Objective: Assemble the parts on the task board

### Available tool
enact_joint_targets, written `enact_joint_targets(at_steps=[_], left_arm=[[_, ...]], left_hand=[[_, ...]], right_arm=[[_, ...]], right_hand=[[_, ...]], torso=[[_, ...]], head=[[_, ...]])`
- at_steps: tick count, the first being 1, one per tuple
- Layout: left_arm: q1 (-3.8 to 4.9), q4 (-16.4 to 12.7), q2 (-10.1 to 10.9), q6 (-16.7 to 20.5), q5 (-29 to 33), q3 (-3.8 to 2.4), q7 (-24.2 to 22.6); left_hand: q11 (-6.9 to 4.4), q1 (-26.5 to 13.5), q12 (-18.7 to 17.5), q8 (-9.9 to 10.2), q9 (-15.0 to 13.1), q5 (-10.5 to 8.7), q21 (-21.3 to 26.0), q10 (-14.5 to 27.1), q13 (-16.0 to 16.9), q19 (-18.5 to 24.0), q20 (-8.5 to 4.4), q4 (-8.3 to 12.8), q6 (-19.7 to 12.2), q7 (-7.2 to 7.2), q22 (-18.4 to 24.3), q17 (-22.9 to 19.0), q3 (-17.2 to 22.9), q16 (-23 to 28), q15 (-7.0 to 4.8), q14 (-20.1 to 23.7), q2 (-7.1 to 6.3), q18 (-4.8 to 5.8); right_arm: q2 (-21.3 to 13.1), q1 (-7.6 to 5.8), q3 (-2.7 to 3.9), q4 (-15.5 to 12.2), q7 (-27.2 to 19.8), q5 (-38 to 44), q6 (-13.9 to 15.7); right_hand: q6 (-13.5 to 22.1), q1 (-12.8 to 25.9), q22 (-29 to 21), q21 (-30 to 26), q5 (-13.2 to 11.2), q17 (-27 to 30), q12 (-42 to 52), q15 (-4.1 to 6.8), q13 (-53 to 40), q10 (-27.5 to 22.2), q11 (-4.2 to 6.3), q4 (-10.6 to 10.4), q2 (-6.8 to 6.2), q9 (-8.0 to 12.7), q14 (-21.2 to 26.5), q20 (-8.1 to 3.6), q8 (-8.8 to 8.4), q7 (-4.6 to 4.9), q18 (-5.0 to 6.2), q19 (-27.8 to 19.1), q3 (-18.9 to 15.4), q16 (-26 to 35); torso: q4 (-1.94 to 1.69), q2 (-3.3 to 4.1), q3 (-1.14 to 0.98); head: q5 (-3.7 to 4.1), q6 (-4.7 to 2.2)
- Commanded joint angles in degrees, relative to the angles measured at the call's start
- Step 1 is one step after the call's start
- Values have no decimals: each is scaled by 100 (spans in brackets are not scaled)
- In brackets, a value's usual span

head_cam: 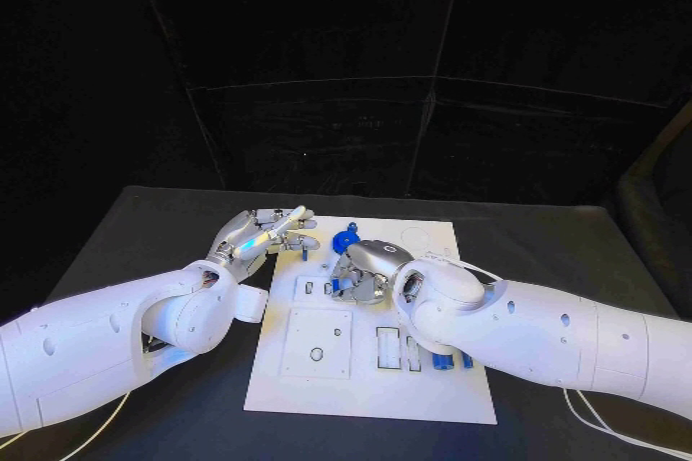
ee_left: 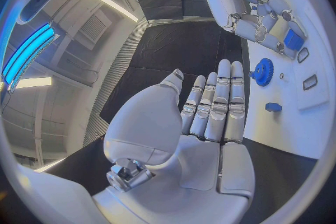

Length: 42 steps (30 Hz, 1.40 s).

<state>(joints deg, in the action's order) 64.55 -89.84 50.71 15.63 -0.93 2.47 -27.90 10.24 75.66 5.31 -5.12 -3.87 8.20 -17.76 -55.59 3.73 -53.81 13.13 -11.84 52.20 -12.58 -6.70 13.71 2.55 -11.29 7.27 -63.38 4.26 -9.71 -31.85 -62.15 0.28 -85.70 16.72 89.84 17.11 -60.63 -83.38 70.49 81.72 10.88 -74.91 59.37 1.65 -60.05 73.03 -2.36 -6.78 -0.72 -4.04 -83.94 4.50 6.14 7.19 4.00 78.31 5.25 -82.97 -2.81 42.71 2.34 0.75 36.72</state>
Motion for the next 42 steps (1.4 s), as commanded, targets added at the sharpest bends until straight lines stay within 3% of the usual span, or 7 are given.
enact_joint_targets(at_steps=[1,22,31,34,38,42], left_arm=[[10,-5,-9,-64,10,-6,-49],[10,8,-23,-69,10,-6,-43],[10,10,-25,-67,10,-6,-42],[10,9,-24,-64,10,-6,-42],[10,5,-21,-64,10,-6,-45],[10,14,-18,-67,10,-6,-43]], left_hand=[[-9,53,-13,17,-3,-6,27,16,-1,20,18,47,-12,-27,7,7,-2,33,-18,36,10,-73],[-10,60,-7,14,-4,-5,27,9,0,19,18,58,-3,-27,10,19,6,36,-20,32,12,-74],[-10,60,-7,14,-4,-5,27,9,0,19,18,58,-3,-27,10,19,6,36,-20,32,12,-74],[-10,60,-7,14,-4,-5,27,9,0,19,18,58,-3,-27,10,19,6,36,-20,32,12,-74],[-12,67,-4,15,-4,-5,26,8,0,18,17,65,-1,-23,11,26,11,38,-21,29,14,-75],[-31,79,14,7,-7,-4,17,-21,3,3,11,81,23,6,11,49,28,31,-34,0,22,-80]], right_arm=[[-8,41,-39,13,218,54,-301],[12,52,-39,5,371,91,-206],[-5,69,-39,-17,275,99,545],[-17,77,-39,-44,160,87,825],[-53,100,-39,-123,-41,50,1276],[-128,111,-37,-227,-276,-10,1608]], right_hand=[[62,121,-19,-30,125,-354,-40,2,24,-67,-7,-56,-69,9,-360,19,-44,29,15,-38,-9,20],[184,350,-92,-73,248,-338,-171,-23,149,-147,-40,-177,-219,16,-355,41,-121,62,30,-81,-21,40],[477,715,-270,-170,291,-245,-677,-77,666,-527,-105,-437,-505,24,-328,89,-216,119,64,-189,-299,114],[564,827,-317,-204,760,-215,-683,-96,726,-584,-124,-621,-626,18,-318,111,-201,143,73,-214,-542,144],[633,877,-358,-231,878,-194,-686,-114,785,-643,-148,-799,-671,19,-314,126,-190,161,81,-232,-805,166],[655,787,-343,-228,919,-211,-670,-119,812,-668,-152,-874,-636,18,-319,133,-171,165,79,-219,-912,158]], torso=[[1,3,0],[2,2,-4],[0,5,-5],[0,2,-3],[2,3,-4],[8,-1,-14]], head=[[0,-1],[12,-1],[17,0],[19,-4],[12,-21],[2,-24]])
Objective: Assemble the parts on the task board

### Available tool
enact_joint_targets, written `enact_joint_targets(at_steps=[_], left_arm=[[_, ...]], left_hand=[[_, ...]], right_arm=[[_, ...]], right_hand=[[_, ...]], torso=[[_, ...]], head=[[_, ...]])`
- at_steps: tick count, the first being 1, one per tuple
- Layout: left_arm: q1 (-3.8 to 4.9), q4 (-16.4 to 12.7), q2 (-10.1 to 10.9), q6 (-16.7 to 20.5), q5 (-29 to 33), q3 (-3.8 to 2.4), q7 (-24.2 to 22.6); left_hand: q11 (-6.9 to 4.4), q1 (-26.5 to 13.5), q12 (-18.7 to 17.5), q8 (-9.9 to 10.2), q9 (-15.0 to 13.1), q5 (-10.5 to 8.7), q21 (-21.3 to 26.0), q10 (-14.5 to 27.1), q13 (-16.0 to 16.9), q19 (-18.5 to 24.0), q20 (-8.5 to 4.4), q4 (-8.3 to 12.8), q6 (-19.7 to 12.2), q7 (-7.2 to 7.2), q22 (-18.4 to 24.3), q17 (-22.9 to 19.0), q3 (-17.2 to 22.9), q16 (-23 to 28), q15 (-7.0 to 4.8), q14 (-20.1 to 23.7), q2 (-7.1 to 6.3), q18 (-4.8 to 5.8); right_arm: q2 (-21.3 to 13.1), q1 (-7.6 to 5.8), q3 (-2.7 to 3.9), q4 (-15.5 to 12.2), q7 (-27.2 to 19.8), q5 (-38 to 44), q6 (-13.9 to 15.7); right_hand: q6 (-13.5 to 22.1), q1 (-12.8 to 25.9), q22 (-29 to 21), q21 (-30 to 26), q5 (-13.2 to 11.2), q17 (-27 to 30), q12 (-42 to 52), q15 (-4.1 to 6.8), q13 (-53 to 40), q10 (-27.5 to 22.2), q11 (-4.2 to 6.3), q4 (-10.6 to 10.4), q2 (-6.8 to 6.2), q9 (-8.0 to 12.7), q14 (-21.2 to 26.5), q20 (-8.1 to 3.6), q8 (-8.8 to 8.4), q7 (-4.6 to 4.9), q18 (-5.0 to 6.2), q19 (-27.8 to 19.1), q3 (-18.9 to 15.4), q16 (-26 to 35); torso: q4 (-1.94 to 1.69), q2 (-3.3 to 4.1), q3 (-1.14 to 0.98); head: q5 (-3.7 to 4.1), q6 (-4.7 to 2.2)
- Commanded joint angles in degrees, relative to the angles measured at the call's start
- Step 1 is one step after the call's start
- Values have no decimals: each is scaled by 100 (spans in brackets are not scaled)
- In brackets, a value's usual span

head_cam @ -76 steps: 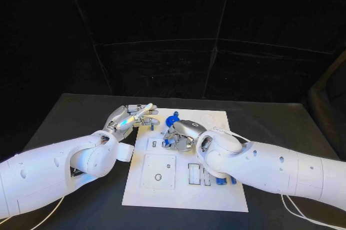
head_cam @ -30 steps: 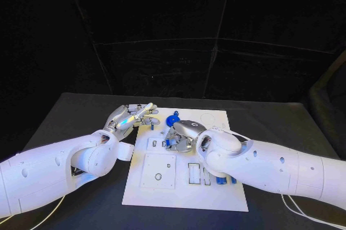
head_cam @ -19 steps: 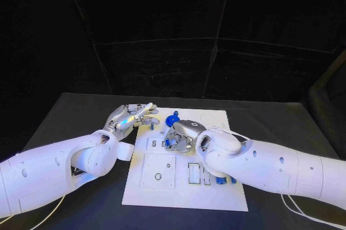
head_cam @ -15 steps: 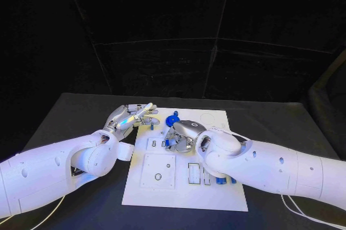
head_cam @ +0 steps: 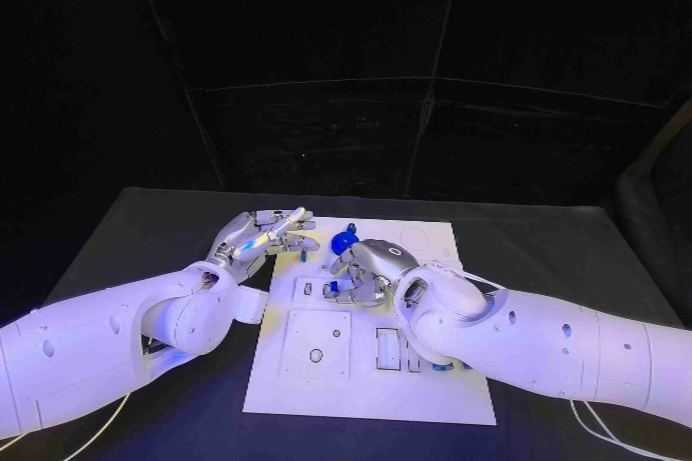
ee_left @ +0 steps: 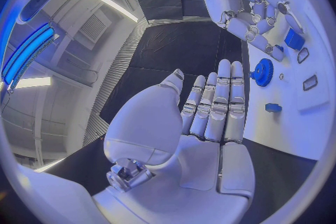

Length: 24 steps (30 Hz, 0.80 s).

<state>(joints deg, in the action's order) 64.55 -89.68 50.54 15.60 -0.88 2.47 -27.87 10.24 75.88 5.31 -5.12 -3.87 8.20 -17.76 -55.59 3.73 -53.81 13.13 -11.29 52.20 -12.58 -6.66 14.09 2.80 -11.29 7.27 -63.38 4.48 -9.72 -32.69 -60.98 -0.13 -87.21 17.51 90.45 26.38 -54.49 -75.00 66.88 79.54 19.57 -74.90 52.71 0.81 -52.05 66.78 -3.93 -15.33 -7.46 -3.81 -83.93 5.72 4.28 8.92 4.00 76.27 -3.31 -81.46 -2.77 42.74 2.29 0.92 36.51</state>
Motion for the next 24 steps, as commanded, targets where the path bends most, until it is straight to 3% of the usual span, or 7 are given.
enact_joint_targets(at_steps=[1,6,12,15,17,21,24], left_arm=[[10,-1,3,-69,5,-6,-41],[10,-4,39,-85,-110,-6,89],[43,14,129,-257,-877,-7,875],[157,72,136,-471,-1514,-7,1642],[256,123,122,-790,-2034,-7,2329],[462,206,50,-1571,-3241,-7,3582],[587,268,-44,-1902,-3980,-6,4249]], left_hand=[[-41,54,24,3,-8,-5,6,-39,4,-17,4,28,37,17,5,27,6,21,-46,-30,0,-83],[-130,21,118,-24,-12,-10,-173,-230,18,-306,-104,37,154,79,-61,187,16,-147,-166,-411,-14,-89],[-534,-279,632,-209,-85,-30,-1024,-1460,300,-1421,-578,-116,681,324,-466,1025,-194,-1249,-633,-1905,-201,-82],[-714,-412,989,-260,-134,-23,-1700,-1927,621,-1900,-806,-220,856,495,-856,3741,-364,-4112,-830,-2367,-274,-66],[-760,-578,1302,-316,-190,-35,-2316,-2025,939,-1978,-882,-379,899,552,-1432,4951,-541,-5327,-857,-2356,-295,-13],[-718,-824,2484,-650,-411,-223,-3288,-1384,2126,-1541,-887,-429,679,613,-2348,5777,-1105,-6119,-846,-2047,-348,35],[-845,-962,3183,-999,-604,-321,-4294,-1318,2683,-1883,-884,-534,763,620,-3618,6697,-1250,-7044,-925,-2360,-161,189]], right_arm=[[-82,-3,5,-115,-438,-97,748],[-427,-4,9,-407,-1013,-402,889],[-1093,-180,15,-841,-1805,-1675,570],[-1399,-419,17,-925,-1974,-2398,321],[-1583,-570,17,-938,-2026,-2794,205],[-1855,-768,16,-903,-2075,-3399,117],[-1991,-841,15,-843,-2091,-3687,60]], right_hand=[[40,-78,29,-5,64,-221,4,-34,11,-42,6,-24,53,-6,-323,10,20,-10,77,-7,-65,1],[40,-138,47,3,31,-237,37,-33,2,-31,8,-38,85,-7,-328,10,34,-11,73,6,-100,-8],[54,-394,-13,-34,-95,-187,35,-31,55,-87,11,10,262,-7,-313,9,62,-12,86,-37,-117,34],[63,-450,-160,-108,-73,-41,-30,-30,131,-146,10,26,310,-6,-276,8,66,-11,116,-128,-122,138],[67,-466,-185,-123,-72,-14,-37,-30,144,-155,11,27,339,-6,-268,8,68,-10,120,-144,-124,161],[62,-478,-208,-139,-62,9,-21,-29,140,-144,12,21,385,-8,-262,7,78,-12,125,-157,-133,181],[61,-451,-289,-183,-37,69,-38,-28,171,-157,11,-6,410,-9,-247,6,87,-12,141,-206,-168,228]], torso=[[5,-6,-10],[11,-21,-8],[22,-82,-49],[39,-134,-82],[50,-170,-96],[68,-234,-124],[89,-277,-155]], head=[[-16,-4],[-38,-18],[-74,-29],[-100,-30],[-105,-17],[-129,16],[-167,37]])
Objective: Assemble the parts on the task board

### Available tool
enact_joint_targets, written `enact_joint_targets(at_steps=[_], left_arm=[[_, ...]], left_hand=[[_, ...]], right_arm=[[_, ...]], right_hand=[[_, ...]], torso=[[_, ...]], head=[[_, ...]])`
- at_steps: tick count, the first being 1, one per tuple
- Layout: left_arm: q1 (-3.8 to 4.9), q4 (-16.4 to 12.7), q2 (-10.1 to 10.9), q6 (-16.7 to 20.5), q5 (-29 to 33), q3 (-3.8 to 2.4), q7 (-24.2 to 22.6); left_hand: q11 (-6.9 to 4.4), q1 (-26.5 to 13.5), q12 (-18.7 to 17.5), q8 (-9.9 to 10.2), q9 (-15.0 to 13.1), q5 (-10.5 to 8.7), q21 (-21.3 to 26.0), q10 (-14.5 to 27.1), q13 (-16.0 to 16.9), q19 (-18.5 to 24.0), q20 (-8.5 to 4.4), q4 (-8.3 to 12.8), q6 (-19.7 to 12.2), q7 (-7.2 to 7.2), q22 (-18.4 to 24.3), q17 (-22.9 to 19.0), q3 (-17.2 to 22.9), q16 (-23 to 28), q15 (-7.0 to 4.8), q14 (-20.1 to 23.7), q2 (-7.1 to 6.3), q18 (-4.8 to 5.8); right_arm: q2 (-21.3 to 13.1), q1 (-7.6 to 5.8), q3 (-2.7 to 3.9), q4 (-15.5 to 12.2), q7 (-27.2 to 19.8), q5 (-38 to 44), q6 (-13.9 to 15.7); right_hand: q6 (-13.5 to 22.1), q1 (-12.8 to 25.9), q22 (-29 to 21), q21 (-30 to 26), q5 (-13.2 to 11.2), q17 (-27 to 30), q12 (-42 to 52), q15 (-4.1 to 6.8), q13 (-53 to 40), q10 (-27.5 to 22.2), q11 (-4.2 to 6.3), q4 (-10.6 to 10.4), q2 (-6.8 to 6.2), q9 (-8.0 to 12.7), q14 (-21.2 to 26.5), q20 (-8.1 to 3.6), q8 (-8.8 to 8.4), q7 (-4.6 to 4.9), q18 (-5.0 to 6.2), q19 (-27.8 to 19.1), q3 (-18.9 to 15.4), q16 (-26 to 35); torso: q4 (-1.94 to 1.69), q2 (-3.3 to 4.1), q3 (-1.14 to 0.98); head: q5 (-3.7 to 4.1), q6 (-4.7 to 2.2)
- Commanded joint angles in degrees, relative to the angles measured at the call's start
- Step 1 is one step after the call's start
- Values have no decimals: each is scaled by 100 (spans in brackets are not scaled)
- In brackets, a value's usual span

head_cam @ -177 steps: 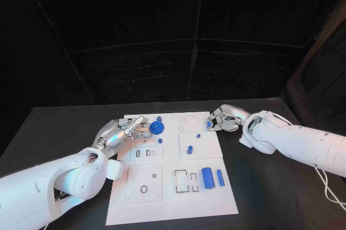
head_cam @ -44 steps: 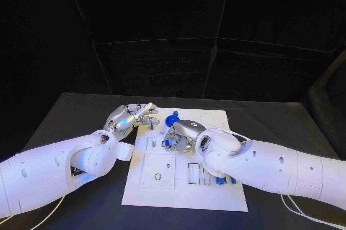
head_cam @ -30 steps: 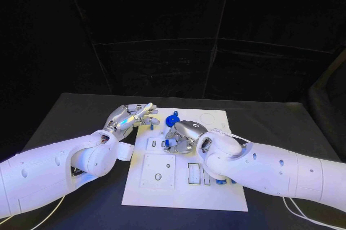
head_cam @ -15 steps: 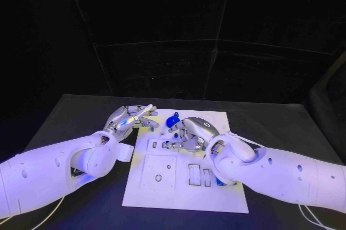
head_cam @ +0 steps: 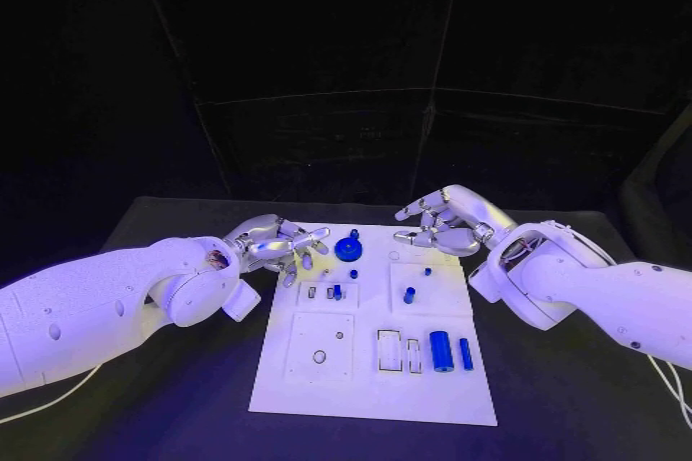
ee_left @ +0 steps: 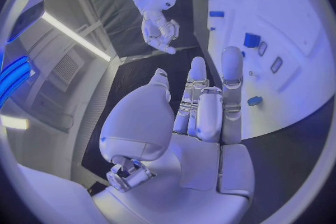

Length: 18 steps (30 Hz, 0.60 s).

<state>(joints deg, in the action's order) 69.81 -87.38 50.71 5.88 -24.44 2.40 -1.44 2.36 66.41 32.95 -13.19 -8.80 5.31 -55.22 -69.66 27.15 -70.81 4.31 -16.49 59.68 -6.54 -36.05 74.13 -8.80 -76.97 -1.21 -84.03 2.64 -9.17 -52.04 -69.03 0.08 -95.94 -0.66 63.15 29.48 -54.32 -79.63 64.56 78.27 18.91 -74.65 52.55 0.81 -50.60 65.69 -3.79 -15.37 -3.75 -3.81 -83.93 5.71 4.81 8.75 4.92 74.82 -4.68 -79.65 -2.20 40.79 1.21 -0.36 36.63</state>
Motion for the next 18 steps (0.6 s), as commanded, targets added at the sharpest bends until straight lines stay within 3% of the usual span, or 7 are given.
enact_joint_targets(at_steps=[1,2,5,6,10,14,18], left_arm=[[103,67,-101,-997,-1791,1,1790],[143,100,-143,-1038,-1927,1,1953],[254,235,-309,-1095,-2268,1,2318],[294,294,-380,-1112,-2376,2,2437],[398,509,-645,-1192,-2644,20,2828],[483,743,-974,-1342,-2829,97,3243],[526,875,-1189,-1427,-2925,140,3413]], left_hand=[[-102,8,748,-352,-213,-33,-885,181,609,-290,-39,-23,-15,28,-1095,946,-151,-724,-96,-374,53,167],[-103,32,1013,-497,-302,-38,-1157,194,836,-401,-52,-9,13,86,-1480,1168,-187,-930,-89,-448,69,223],[-193,53,2182,-875,-561,-38,-1674,-111,2017,-643,-93,0,-9,161,-2202,1549,-280,-1271,-170,-583,129,333],[-195,45,2383,-968,-630,-35,-1759,-176,2234,-691,-109,-7,-6,198,-2334,1587,-299,-1303,-182,-597,153,352],[-245,-10,2752,-1333,-941,-36,-1963,-237,2613,-832,-158,-6,-131,262,-2651,1587,-409,-1303,-255,-597,220,407],[-282,-157,3083,-1651,-1245,-141,-2398,-348,2982,-1192,-209,-18,-315,295,-3383,1587,-534,-1303,-284,-597,361,535],[-294,-232,3189,-1813,-1408,-231,-2499,-369,3103,-1272,-221,-14,-408,306,-3559,1587,-634,-1303,-294,-597,396,566]], right_arm=[[-86,-57,-5,55,-268,-1021,-266],[-109,-75,-6,79,-262,-1070,-278],[-151,-109,-6,128,-244,-1155,-307],[-160,-116,-6,139,-234,-1173,-312],[-165,-131,-6,179,-194,-1209,-328],[-155,-139,-7,222,-111,-1197,-341],[-143,-141,-7,246,-43,-1173,-347]], right_hand=[[47,25,-111,-85,36,81,-31,-29,40,-58,-4,-14,42,-9,-238,8,35,6,59,-94,-51,77],[49,34,-162,-112,39,113,-40,-30,53,-66,-5,-21,43,-8,-229,8,37,6,69,-125,-66,102],[50,41,-185,-126,39,129,-42,-30,59,-68,-5,-28,44,-8,-225,8,38,7,74,-138,-80,115],[50,41,-185,-126,39,129,-42,-30,59,-68,-5,-28,44,-8,-225,8,38,7,74,-138,-80,115],[50,43,-203,-135,39,144,-43,-30,63,-70,-5,-30,44,-9,-222,8,39,7,77,-149,-85,126],[51,50,-264,-168,46,196,-76,-29,104,-93,-4,-37,47,-9,-208,8,43,6,90,-185,-104,167],[49,56,-301,-190,53,220,-98,-29,133,-109,-4,-45,51,-10,-202,7,48,5,97,-206,-122,188]], torso=[[40,-92,-60],[54,-103,-78],[63,-124,-101],[61,-129,-106],[63,-145,-123],[68,-126,-99],[73,-119,-91]], head=[[-54,33],[-69,40],[-70,66],[-70,72],[-96,101],[-122,114],[-123,126]])
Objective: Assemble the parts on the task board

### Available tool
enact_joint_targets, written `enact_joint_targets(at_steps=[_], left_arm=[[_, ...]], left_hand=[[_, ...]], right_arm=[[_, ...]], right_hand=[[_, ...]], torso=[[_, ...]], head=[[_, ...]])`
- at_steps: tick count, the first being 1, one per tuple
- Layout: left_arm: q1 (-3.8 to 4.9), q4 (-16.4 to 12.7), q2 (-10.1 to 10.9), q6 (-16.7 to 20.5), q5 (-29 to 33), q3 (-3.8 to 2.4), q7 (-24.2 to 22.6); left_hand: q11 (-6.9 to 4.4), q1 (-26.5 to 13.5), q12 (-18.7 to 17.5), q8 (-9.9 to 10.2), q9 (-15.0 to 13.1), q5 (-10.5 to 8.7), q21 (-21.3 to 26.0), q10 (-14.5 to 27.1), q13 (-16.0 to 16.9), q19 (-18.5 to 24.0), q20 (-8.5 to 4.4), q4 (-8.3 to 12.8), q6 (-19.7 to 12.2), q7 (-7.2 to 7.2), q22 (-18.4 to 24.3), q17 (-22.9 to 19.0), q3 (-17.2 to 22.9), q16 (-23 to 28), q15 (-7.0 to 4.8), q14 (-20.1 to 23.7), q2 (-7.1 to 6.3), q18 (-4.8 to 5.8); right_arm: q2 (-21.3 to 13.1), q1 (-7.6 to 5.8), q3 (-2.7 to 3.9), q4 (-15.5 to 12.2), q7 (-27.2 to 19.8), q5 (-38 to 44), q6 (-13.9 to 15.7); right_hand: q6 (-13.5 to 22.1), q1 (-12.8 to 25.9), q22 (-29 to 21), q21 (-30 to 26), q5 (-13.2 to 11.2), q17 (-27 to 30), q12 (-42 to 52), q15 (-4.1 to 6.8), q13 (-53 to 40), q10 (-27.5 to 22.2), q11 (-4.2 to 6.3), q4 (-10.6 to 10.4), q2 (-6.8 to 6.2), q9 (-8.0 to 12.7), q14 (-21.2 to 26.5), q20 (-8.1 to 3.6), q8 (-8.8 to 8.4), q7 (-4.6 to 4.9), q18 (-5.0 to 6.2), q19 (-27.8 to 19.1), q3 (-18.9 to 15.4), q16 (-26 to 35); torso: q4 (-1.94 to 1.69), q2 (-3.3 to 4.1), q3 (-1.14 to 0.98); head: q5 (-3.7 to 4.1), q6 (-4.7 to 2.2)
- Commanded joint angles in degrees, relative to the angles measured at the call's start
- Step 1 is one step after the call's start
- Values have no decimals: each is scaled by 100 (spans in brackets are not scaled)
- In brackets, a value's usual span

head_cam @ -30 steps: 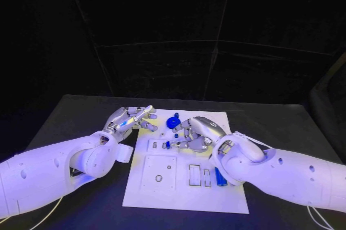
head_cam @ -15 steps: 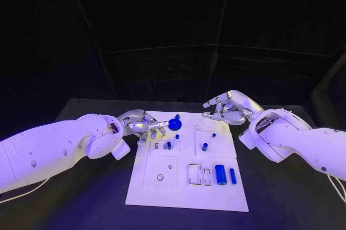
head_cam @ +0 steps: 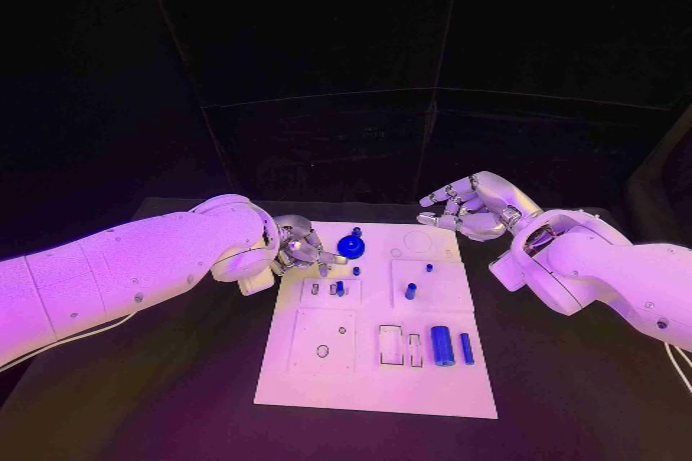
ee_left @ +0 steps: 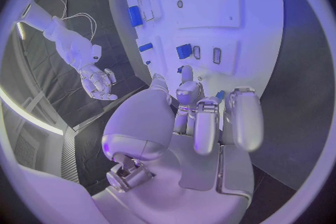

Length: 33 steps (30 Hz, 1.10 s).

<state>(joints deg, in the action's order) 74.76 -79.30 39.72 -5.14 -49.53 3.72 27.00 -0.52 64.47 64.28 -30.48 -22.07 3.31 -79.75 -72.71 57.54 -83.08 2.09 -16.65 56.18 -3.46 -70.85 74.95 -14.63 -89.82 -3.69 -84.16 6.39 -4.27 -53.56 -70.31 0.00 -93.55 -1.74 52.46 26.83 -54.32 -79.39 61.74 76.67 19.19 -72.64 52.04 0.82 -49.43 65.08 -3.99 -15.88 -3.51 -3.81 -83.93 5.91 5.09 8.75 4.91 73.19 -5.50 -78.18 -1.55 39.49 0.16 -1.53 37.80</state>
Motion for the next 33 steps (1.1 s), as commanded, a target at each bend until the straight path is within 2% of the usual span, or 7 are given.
enact_joint_targets(at_steps=[1,5,9,14,20,33], left_arm=[[39,100,-144,-340,-431,17,596],[70,207,-316,-411,-462,71,654],[104,311,-469,-538,-475,140,709],[125,428,-626,-596,-480,193,788],[131,478,-717,-706,-481,212,828],[133,538,-811,-876,-481,218,837]], left_hand=[[-11,-41,74,-115,-113,-23,-57,-70,85,-52,0,2,-70,1,-99,1505,-64,-18,-48,-584,29,79],[-21,-27,126,-223,-225,-23,-93,-85,145,-77,-7,3,-108,16,-167,1505,-97,-18,-57,-584,59,91],[-26,-10,147,-285,-294,-24,-112,-88,169,-88,-11,5,-139,22,-203,1505,-116,-18,-61,-584,73,97],[-27,-10,151,-307,-320,-24,-115,-85,173,-89,-12,4,-156,22,-210,1505,-130,-18,-62,-584,71,98],[-28,-1,148,-333,-355,-21,-111,-76,169,-85,-13,7,-180,22,-203,1505,-140,-18,-62,-584,76,96],[-27,174,161,-437,-499,-2,-107,-58,190,-78,-13,39,-280,23,-205,1505,-91,-18,-62,-584,130,95]], right_arm=[[14,-13,1,14,85,-94,-85],[38,-14,0,28,140,-71,-94],[69,-14,0,47,178,-60,-104],[106,-14,0,69,213,-50,-109],[147,-13,0,93,245,-46,-121],[228,-13,-1,133,267,-35,-174]], right_hand=[[49,32,-23,-32,25,21,-49,-29,18,-49,17,6,27,-10,-201,-13,21,5,99,-44,-41,43],[45,36,-66,-56,32,54,-66,-28,40,-61,17,1,29,-11,-193,-14,26,4,107,-69,-55,70],[43,30,-100,-78,56,86,-85,-26,68,-74,20,-1,36,-12,-186,-15,34,1,113,-86,-74,99],[45,22,-131,-99,88,115,-97,-24,89,-82,22,-2,44,-12,-180,-17,39,0,119,-102,-92,126],[46,18,-173,-125,109,142,-109,-23,109,-90,23,-5,51,-12,-175,-18,43,-1,127,-125,-106,150],[49,-2,-239,-168,163,179,-109,-19,126,-86,26,-5,70,-12,-170,-22,52,-3,138,-156,-136,187]], torso=[[7,13,13],[7,15,7],[4,16,12],[-2,17,17],[4,19,13],[5,24,26]], head=[[-7,12],[-15,25],[-21,46],[-32,66],[-37,77],[-19,110]])
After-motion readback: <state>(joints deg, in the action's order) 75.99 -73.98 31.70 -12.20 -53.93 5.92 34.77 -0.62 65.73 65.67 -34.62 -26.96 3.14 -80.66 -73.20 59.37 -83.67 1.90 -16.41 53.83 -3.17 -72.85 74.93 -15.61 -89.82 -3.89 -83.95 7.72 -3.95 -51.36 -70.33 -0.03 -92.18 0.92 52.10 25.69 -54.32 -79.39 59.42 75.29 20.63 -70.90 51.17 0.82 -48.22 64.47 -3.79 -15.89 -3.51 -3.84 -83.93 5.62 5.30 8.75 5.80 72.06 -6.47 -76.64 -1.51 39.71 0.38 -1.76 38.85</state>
